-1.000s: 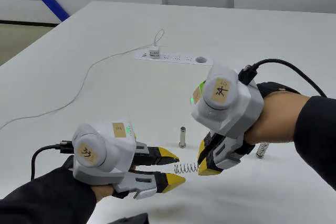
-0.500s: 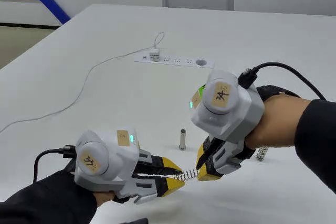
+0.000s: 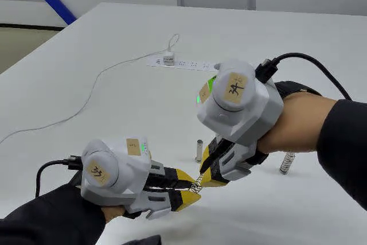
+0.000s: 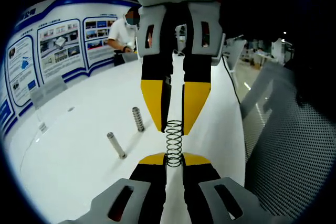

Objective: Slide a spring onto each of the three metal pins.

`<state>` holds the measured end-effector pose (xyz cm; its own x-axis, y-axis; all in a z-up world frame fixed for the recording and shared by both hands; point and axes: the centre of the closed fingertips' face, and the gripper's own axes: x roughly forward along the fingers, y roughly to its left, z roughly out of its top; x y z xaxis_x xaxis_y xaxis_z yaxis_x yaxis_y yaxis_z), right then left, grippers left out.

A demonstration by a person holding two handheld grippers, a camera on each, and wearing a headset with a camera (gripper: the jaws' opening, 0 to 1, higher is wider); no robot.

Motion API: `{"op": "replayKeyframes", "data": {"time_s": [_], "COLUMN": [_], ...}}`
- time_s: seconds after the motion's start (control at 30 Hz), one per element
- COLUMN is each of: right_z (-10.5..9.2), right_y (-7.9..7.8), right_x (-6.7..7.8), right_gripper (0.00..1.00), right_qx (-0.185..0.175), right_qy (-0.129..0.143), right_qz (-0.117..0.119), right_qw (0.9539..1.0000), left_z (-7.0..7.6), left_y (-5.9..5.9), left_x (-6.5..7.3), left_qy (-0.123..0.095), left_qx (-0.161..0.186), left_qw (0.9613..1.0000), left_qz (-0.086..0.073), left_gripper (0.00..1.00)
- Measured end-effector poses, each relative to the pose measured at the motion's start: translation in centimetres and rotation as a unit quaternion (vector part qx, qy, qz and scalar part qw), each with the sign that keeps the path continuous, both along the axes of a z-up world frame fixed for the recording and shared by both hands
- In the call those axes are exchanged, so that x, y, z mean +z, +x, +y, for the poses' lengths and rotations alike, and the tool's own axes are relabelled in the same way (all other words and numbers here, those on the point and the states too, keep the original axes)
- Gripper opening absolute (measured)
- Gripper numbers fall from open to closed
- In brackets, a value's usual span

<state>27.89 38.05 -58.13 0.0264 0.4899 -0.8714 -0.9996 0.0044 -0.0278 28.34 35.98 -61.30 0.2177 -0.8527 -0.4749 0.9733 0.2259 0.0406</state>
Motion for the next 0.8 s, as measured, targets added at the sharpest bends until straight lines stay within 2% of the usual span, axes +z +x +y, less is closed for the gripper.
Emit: {"op": "replayKeyframes", "data": {"time_s": [0.27, 0.37, 0.8], "right_z": [0.1, -0.2, 0.1], "right_y": [0.1, 0.1, 0.2], "right_x": [-0.1, -0.4, -1.1], "right_gripper": [0.12, 0.17, 0.13], "right_qx": [0.007, 0.008, 0.009], "right_qy": [-0.005, -0.013, -0.015], "right_qz": [-0.004, -0.005, 0.004], "right_qw": [1.0, 0.9999, 0.9998], "left_z": [0.1, 0.1, -0.3], "left_y": [0.1, 0.3, 0.3], "left_x": [0.2, 0.3, 1.2], "left_qy": [-0.005, -0.007, -0.022], "left_qx": [0.004, 0.006, 0.005], "left_qw": [1.0, 1.0, 0.9997], "left_qz": [-0.001, -0.003, -0.013], "left_gripper": [0.11, 0.1, 0.11]}}
